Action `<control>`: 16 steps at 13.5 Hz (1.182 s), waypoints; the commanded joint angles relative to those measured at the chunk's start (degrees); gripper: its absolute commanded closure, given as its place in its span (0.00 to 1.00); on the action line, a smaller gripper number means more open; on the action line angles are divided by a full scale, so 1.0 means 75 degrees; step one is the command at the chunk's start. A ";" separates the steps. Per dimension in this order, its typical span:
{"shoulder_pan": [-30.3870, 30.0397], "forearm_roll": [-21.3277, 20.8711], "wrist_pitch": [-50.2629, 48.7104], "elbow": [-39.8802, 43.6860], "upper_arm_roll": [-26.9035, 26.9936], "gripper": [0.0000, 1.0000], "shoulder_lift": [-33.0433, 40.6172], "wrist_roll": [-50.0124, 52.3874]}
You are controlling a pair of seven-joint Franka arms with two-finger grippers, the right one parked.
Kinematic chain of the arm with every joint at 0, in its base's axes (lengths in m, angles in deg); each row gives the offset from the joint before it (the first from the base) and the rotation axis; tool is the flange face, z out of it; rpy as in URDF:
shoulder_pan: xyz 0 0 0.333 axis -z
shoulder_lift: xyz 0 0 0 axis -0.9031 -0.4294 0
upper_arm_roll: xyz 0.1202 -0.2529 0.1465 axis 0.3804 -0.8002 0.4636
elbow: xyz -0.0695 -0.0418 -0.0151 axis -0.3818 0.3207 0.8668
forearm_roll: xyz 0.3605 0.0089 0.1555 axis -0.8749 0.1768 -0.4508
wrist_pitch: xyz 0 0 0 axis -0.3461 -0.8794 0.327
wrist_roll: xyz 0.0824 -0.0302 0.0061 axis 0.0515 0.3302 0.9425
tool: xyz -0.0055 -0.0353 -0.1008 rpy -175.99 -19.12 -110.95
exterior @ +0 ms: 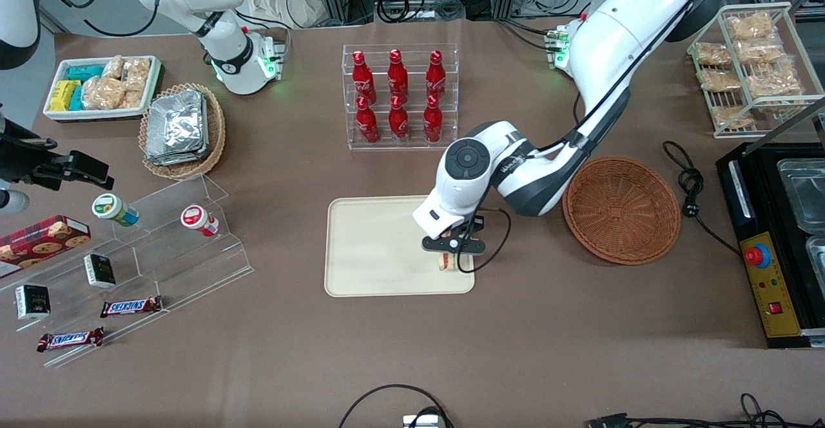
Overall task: Place sandwich from basket to tray
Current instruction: 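Carry the sandwich over the cream tray with the left gripper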
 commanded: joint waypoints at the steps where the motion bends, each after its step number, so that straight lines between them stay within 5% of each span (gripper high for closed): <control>1: 0.0566 -0.0394 0.0208 0.0332 0.0370 0.64 -0.0306 0.0405; 16: 0.0885 -0.1099 0.0584 0.0261 0.0618 0.61 -0.0822 0.0969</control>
